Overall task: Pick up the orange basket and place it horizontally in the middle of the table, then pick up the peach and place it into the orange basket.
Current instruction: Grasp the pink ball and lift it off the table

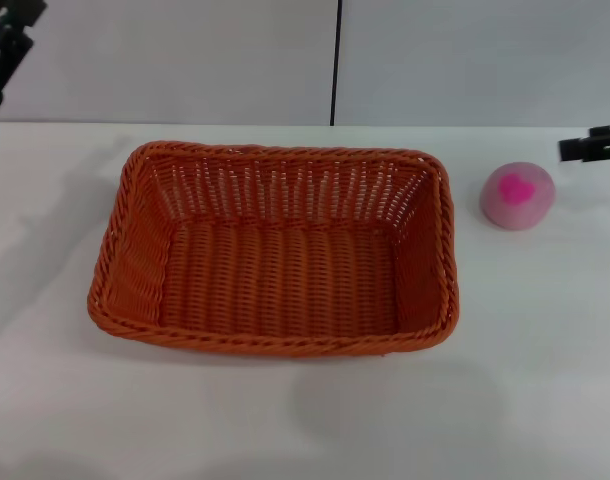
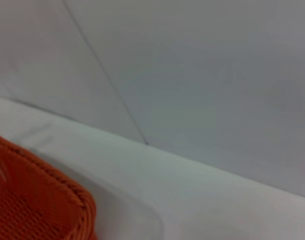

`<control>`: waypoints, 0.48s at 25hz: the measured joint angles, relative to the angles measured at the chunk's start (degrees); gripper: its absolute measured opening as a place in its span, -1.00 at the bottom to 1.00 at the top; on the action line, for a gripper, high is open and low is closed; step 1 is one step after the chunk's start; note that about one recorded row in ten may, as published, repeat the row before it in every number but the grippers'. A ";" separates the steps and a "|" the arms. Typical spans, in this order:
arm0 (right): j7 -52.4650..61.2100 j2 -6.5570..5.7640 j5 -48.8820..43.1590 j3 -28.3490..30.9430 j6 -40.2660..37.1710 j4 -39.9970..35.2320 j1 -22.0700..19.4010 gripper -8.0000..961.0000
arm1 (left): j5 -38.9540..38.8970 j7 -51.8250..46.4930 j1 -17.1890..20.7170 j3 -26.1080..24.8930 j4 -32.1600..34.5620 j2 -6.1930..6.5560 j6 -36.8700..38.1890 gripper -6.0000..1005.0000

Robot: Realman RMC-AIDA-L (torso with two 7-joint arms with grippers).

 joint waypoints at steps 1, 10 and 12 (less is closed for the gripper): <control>0.00 0.18 -0.07 -1.26 1.03 0.92 0.58 0.30 | -0.87 0.04 0.47 -0.07 -0.03 0.06 0.01 0.11; 0.55 3.16 -0.42 -9.47 7.15 2.45 2.45 0.29 | -1.92 -0.10 2.00 -3.51 0.39 0.27 0.31 0.11; 0.83 3.40 -0.44 -10.17 7.76 2.60 2.55 0.29 | -1.94 -0.20 2.25 -4.27 0.39 0.28 0.46 0.11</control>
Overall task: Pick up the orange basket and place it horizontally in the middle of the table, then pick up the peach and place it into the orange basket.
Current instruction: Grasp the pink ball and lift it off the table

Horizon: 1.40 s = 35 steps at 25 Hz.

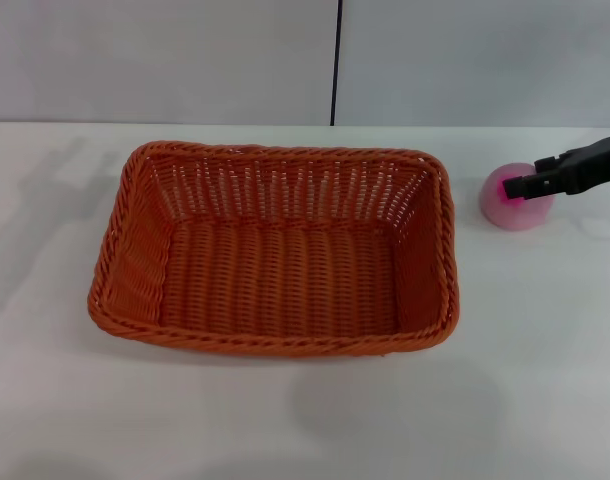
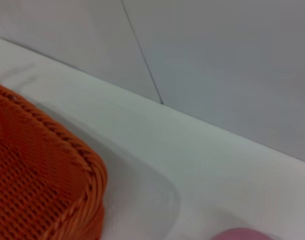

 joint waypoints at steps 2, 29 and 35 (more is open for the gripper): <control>0.26 0.13 -0.05 -0.19 0.46 0.03 0.01 0.29 | -0.02 -0.03 0.11 -0.18 0.00 0.01 0.06 0.11; 0.60 0.89 -0.74 -0.16 0.51 -0.43 -1.38 -0.74 | -0.25 -1.21 1.33 -0.01 -0.60 0.01 2.79 0.11; 1.15 1.78 2.84 0.60 -3.48 -7.27 -4.54 -0.83 | -0.20 -1.21 2.15 -0.01 -0.73 0.01 3.71 0.11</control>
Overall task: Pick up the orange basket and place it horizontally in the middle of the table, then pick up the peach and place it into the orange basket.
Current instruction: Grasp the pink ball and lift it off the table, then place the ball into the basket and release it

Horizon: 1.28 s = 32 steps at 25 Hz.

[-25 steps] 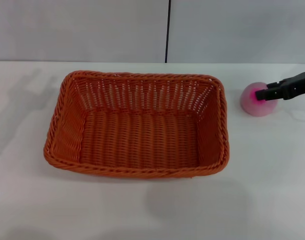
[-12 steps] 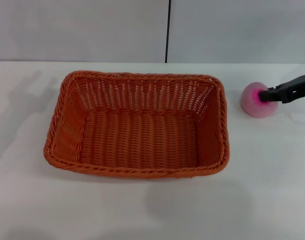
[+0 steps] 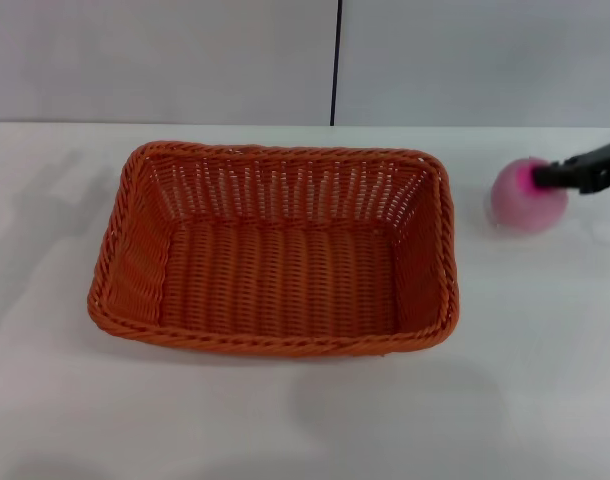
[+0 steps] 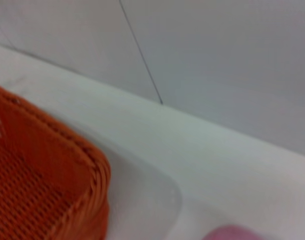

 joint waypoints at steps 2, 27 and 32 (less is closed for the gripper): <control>0.03 0.47 4.08 0.07 -1.18 -3.68 -2.10 -0.87 | -0.04 0.00 0.24 0.00 -0.03 0.00 0.08 0.11; -9.80 4.56 25.73 -7.82 -17.16 -5.45 0.71 -0.74 | -0.07 -0.61 0.74 0.00 -0.06 -0.01 0.79 0.11; -10.17 4.77 25.66 -7.92 -16.58 -5.31 0.62 -0.46 | 0.00 -0.61 0.80 0.00 -0.38 0.00 0.80 0.11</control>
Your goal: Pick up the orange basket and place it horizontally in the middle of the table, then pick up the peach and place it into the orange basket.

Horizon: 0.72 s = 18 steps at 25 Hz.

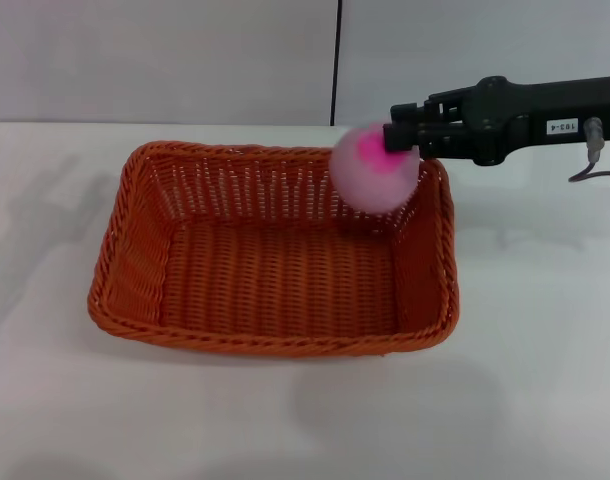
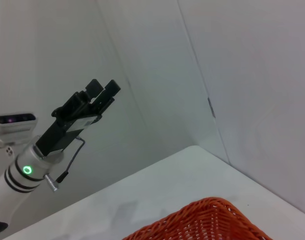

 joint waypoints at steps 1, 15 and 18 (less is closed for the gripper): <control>-0.02 0.00 0.00 0.11 0.02 0.01 -0.11 -0.38 | 0.01 0.00 0.01 0.00 -0.13 0.00 0.00 0.11; -2.80 0.29 2.67 4.79 0.28 0.00 -4.03 -0.16 | 0.08 -0.49 -0.30 0.10 -0.28 0.00 0.06 0.11; -8.31 0.93 9.82 7.63 0.07 0.82 -8.17 -0.16 | 0.08 -0.49 -0.30 0.10 -0.28 0.00 0.06 0.11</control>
